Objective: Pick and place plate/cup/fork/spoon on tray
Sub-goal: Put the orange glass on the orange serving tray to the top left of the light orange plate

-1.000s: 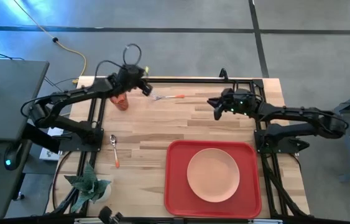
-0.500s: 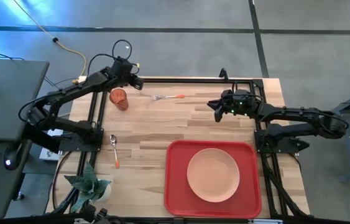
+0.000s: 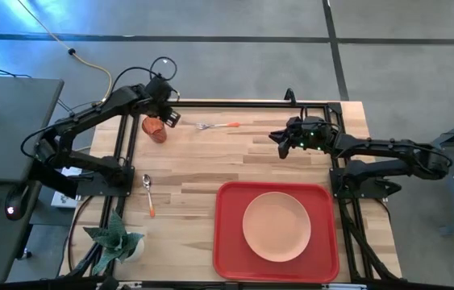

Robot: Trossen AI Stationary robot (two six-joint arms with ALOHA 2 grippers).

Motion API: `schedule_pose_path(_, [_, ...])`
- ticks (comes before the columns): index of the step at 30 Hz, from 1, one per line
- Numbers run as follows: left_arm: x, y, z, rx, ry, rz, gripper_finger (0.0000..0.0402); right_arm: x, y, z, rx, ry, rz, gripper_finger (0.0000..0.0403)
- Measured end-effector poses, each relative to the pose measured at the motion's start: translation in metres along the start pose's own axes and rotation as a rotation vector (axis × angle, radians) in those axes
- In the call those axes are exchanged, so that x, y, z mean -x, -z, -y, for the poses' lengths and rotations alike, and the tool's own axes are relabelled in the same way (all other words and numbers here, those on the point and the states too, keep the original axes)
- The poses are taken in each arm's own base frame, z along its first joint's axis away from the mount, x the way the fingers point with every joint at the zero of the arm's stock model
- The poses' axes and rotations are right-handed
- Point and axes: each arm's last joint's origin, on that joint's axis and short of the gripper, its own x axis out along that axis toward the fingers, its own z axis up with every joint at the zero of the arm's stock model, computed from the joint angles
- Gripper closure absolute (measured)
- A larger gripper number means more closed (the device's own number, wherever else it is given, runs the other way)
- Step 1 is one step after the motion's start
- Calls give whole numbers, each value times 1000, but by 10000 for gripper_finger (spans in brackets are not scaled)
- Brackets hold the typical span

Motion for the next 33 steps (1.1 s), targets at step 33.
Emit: schedule_pose_path(33, [-43,34,-34,177,-173,-313,155,0,6,1,31,-8,-66,345])
